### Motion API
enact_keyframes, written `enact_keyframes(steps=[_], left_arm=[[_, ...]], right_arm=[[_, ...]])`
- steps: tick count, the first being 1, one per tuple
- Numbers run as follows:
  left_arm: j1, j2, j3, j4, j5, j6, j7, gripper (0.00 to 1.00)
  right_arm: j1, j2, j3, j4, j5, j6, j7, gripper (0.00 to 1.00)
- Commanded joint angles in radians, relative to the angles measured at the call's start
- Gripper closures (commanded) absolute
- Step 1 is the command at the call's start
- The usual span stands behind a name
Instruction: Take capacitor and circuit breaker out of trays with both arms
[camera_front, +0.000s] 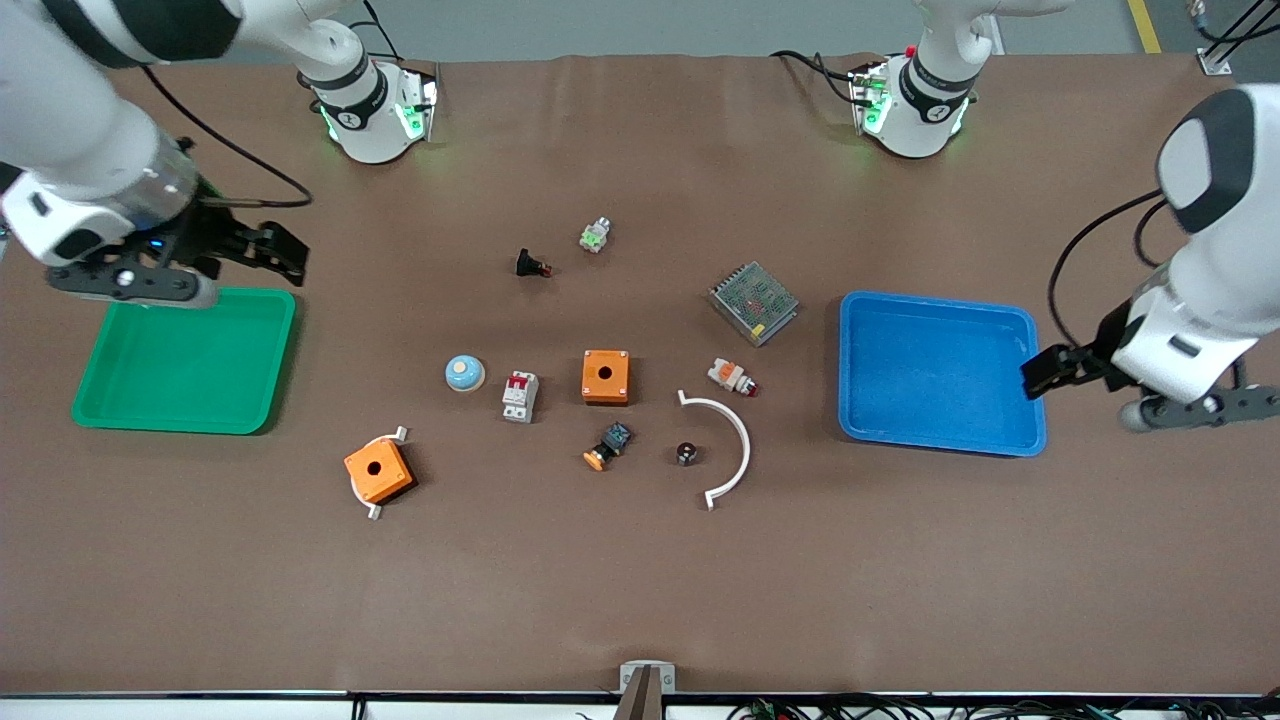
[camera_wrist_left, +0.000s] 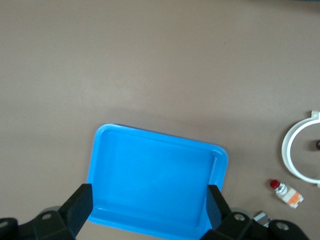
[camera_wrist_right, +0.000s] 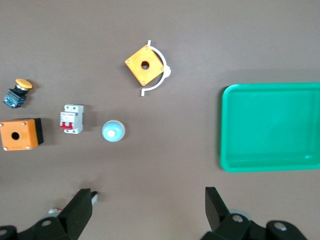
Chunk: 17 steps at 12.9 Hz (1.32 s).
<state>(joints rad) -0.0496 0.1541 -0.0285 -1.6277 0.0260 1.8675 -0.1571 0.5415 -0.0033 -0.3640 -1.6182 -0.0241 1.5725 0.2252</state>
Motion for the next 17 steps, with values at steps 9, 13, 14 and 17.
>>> enact_keyframes(steps=[9,13,14,17], left_arm=[[-0.007,-0.2,-0.011,-0.119,0.019,-0.003,0.156,0.0],[-0.004,-0.093,-0.011,0.106,0.008,-0.157,0.183,0.0],[0.0,-0.091,-0.01,0.115,0.012,-0.162,0.18,0.0],[-0.001,-0.096,-0.004,0.117,0.032,-0.163,0.185,0.0]], right_arm=[[0.005,-0.037,-0.124,-0.009,-0.016,0.009,-0.225,0.0],[-0.113,-0.03,-0.055,0.031,-0.008,0.011,-0.233,0.0],[-0.197,-0.03,0.015,0.032,-0.007,0.011,-0.253,0.0],[-0.281,-0.032,0.068,0.041,-0.005,0.003,-0.276,0.0]])
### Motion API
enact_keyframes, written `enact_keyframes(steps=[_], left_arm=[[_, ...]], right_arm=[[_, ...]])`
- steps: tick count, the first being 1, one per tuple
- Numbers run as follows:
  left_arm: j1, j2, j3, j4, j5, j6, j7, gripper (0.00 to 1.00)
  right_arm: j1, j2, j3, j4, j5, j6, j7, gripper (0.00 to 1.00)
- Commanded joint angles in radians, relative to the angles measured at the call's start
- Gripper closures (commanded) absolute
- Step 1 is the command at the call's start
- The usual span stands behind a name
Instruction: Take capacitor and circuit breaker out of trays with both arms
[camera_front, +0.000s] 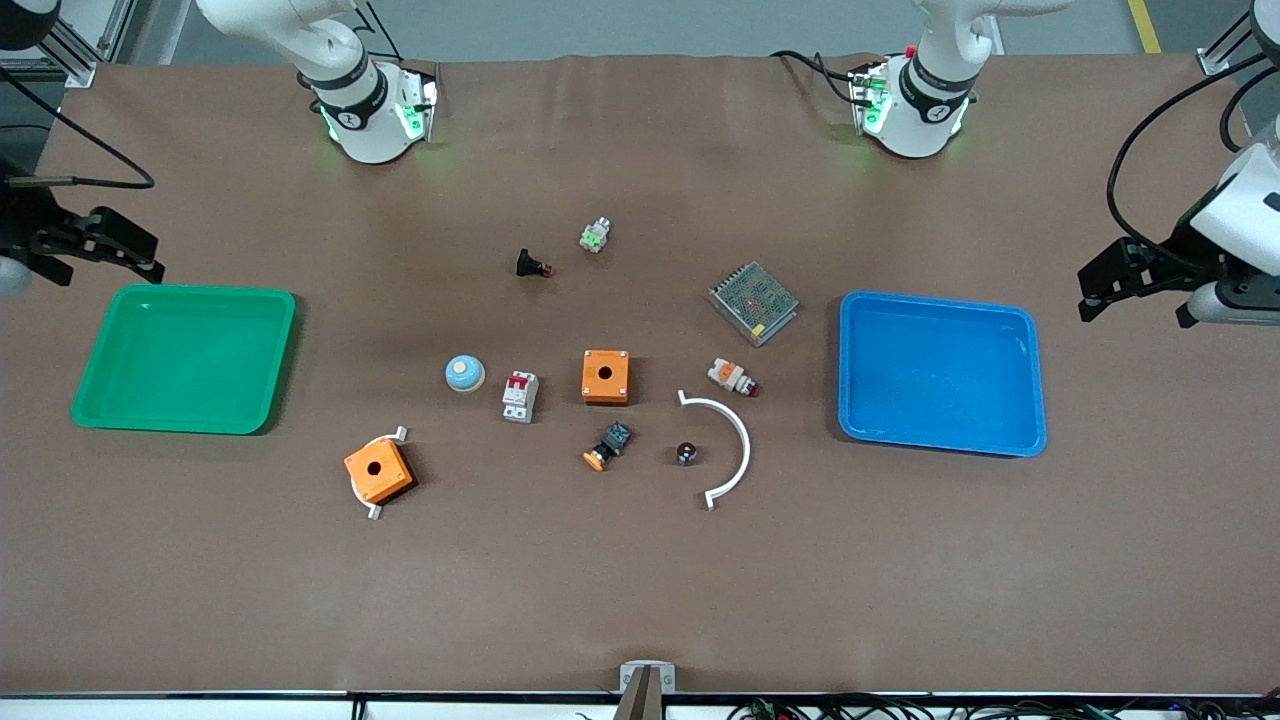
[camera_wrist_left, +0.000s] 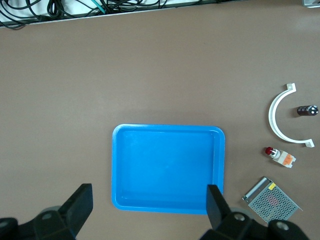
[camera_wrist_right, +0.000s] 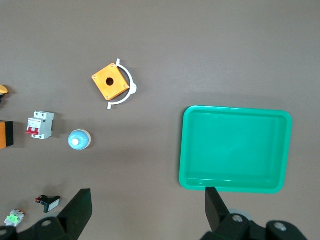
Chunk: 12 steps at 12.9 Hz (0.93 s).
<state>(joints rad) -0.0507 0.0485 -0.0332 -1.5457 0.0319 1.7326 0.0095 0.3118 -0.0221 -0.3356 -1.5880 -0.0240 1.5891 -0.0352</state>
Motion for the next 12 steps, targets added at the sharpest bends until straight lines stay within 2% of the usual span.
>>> enact_keyframes(steps=[1,3,7,12], left_arm=[[0.0,0.01,0.0,0.036,0.025,-0.028,0.014,0.0],[0.002,0.011,0.0,0.056,0.025,-0.028,0.014,0.0],[0.002,0.013,-0.002,0.059,0.025,-0.028,0.014,0.0],[0.003,0.013,-0.001,0.058,0.025,-0.028,0.012,0.0]], right_arm=[[-0.086,-0.013,0.071,0.011,-0.005,-0.015,-0.026,0.0],[-0.187,-0.012,0.173,0.013,-0.004,-0.017,-0.051,0.0],[-0.279,-0.013,0.246,0.014,-0.002,-0.035,-0.055,0.0],[-0.293,-0.013,0.262,0.014,-0.001,-0.038,-0.057,0.0]])
